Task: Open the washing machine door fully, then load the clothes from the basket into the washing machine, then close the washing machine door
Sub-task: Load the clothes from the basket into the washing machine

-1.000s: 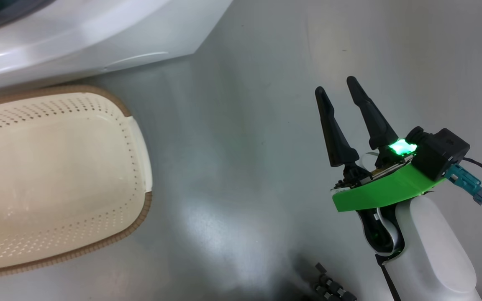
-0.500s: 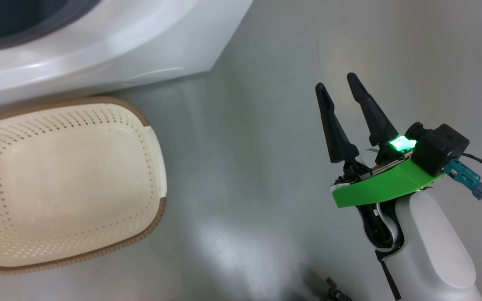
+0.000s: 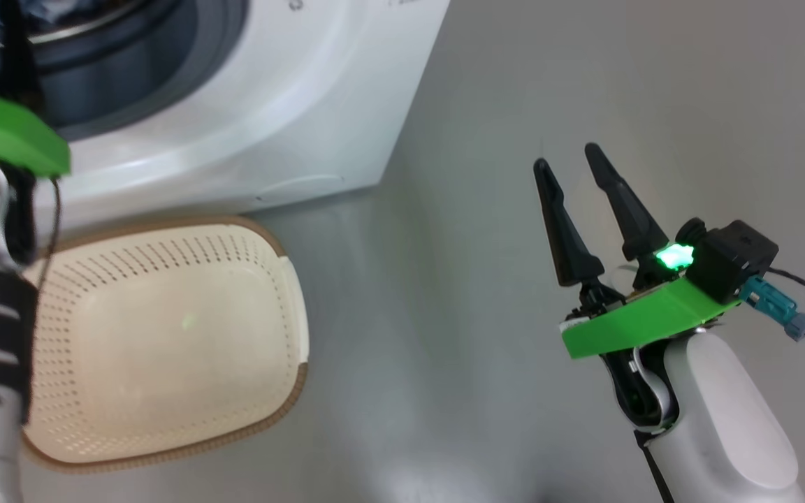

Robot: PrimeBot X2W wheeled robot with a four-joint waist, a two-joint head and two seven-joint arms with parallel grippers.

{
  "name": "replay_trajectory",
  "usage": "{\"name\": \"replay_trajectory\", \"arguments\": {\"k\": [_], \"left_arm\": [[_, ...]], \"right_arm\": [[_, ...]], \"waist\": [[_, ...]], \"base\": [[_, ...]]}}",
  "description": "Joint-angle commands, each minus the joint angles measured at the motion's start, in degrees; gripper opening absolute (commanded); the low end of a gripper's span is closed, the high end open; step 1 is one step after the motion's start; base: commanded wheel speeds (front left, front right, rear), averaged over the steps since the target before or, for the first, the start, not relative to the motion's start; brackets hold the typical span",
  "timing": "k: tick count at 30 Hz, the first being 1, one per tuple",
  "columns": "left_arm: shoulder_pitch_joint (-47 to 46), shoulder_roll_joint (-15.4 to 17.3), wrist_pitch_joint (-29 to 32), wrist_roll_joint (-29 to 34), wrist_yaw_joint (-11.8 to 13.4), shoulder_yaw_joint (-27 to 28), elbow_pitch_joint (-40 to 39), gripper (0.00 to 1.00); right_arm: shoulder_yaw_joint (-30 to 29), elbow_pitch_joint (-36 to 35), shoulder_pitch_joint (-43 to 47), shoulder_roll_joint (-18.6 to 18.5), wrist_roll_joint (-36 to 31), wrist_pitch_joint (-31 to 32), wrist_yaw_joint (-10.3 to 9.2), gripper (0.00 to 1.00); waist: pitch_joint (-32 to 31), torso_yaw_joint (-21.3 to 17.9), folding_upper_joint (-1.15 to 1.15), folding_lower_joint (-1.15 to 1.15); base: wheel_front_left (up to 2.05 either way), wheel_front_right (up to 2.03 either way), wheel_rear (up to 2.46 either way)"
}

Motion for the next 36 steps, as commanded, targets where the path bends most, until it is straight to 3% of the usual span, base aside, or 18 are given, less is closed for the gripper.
{"name": "replay_trajectory", "arguments": {"k": [1, 17, 36], "left_arm": [[1.6, 1.9, -0.3, -0.2, 0.1, 1.7, -2.3, 1.0], [25.1, -1.6, -0.3, 0.8, 0.6, 5.7, -19.0, 1.0], [44.0, -3.8, -0.3, 0.2, 1.6, 8.6, -31.4, 1.0]], "right_arm": [[0.8, -1.0, 1.8, -0.1, -0.2, -0.3, 0.09, 1.0], [0.7, 1.1, 6.0, -3.7, 1.3, -0.3, 0.09, 1.0], [1.1, 1.5, 9.3, -6.4, 2.2, -0.3, 0.09, 1.0]], "waist": [[-3.7, 1.8, 0.0, 0.0], [-16.0, 7.4, 0.0, 0.0], [-22.5, 11.4, 0.0, 0.0]], "base": [[0.0, 0.0, 0.0], [0.0, 0.0, 0.0], [0.0, 0.0, 0.0]]}}
